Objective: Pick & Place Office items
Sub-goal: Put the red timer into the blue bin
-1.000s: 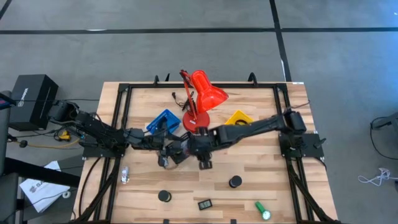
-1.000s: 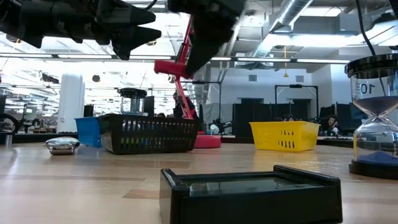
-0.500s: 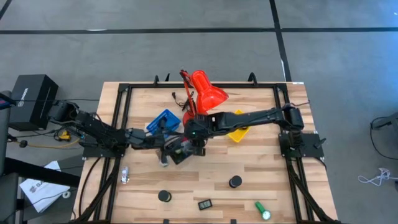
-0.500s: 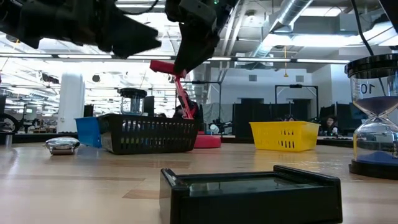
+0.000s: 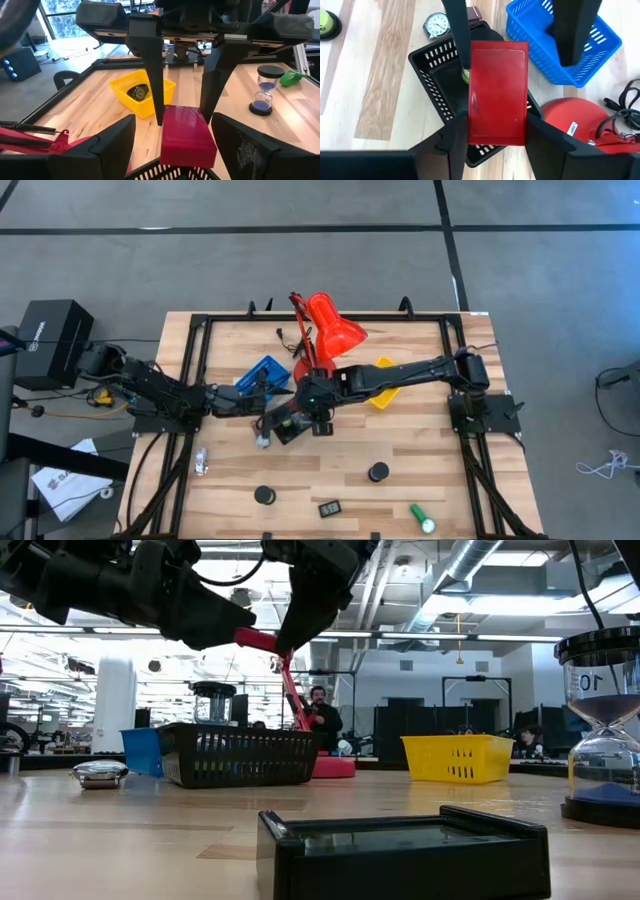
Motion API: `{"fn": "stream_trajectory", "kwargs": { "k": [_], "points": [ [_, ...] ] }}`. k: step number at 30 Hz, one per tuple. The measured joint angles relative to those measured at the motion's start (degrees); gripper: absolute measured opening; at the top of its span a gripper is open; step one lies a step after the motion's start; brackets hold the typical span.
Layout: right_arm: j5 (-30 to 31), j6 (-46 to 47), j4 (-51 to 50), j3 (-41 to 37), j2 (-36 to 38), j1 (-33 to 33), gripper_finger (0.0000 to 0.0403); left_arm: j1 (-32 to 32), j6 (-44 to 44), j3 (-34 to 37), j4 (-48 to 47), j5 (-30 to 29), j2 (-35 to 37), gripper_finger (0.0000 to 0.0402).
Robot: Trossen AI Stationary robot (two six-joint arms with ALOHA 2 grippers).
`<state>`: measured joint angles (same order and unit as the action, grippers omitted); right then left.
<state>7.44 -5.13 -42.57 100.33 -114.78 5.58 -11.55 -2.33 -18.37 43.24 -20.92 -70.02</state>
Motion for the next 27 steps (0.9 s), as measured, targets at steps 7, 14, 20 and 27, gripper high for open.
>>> {"fn": "stream_trajectory", "kwargs": {
  "k": [7,14,20,27],
  "points": [
    [0.0,0.0,0.5,0.0,0.0,-0.3,0.0143,0.0,0.2,0.0,-0.6,0.3,0.0,0.0255],
    [0.2,-1.3,1.9,0.0,0.0,-0.6,0.0151,0.0,1.1,0.0,-0.9,0.2,0.0,0.0245],
    [0.2,-1.4,3.0,0.0,0.0,-0.5,0.0146,0.0,1.0,0.0,-1.2,0.2,0.0,0.0216],
    [0.2,-1.5,3.4,0.0,0.0,-0.5,0.0154,0.0,1.0,0.0,-1.3,0.2,0.0,0.0164]
  ]
}}
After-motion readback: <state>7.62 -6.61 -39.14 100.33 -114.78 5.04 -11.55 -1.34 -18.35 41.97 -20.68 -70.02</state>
